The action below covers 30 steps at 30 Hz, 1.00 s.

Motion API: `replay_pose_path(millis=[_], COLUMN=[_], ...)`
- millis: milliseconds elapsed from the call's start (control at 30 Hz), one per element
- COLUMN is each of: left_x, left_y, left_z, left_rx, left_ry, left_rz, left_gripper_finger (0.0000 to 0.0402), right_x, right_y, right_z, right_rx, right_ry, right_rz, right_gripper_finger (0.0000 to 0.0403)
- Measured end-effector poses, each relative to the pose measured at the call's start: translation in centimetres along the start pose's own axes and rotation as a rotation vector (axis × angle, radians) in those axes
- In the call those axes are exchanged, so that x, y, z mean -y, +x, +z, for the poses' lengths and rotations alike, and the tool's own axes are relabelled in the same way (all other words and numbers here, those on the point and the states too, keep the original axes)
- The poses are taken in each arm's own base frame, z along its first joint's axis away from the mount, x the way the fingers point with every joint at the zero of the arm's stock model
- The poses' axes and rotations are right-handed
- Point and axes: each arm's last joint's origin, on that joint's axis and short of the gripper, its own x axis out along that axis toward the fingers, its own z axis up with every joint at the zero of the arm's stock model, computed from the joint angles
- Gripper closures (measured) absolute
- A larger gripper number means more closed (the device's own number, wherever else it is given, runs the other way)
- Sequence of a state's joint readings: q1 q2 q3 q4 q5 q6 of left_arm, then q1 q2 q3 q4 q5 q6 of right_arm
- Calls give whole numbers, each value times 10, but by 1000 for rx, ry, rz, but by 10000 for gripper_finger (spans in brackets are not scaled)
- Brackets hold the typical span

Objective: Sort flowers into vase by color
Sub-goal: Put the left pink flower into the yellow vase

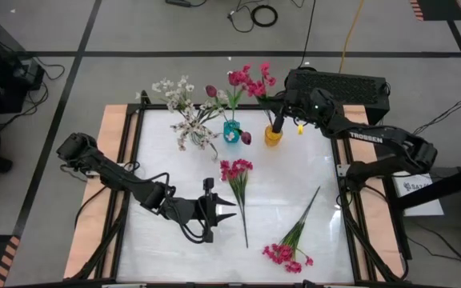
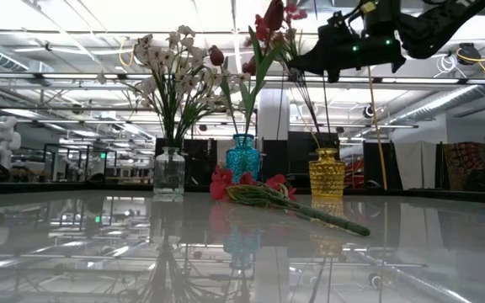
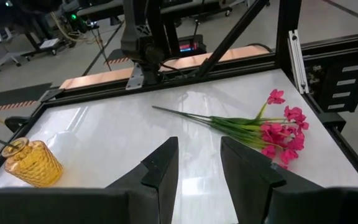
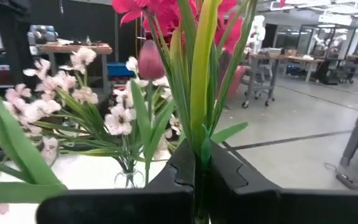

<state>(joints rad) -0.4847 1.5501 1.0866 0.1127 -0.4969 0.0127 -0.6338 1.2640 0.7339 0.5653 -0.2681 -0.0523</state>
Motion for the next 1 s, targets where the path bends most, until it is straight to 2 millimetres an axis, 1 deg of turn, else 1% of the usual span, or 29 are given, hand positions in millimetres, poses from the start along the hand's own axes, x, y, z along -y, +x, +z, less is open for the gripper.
replay_pose_path(millis=[167,333,633,1000], left_x=[0,0,0,0], left_y=[0,0,0,0], left_z=[0,0,0,0], left_rx=[-1,-1,-2,-2], left_ry=[0,0,3,4], left_rz=[0,0,0,0], left_gripper_finger=[275,275,275,275], right_x=[2,3,7,6], right_y=[7,11,13,12], right_z=[-12,-19,-28,-33], right_rx=[-44,-64,-114,-163], right_ry=[16,10,20,43], right_rz=[0,1,-9,-7], right_gripper_finger=[399,399,399,398])
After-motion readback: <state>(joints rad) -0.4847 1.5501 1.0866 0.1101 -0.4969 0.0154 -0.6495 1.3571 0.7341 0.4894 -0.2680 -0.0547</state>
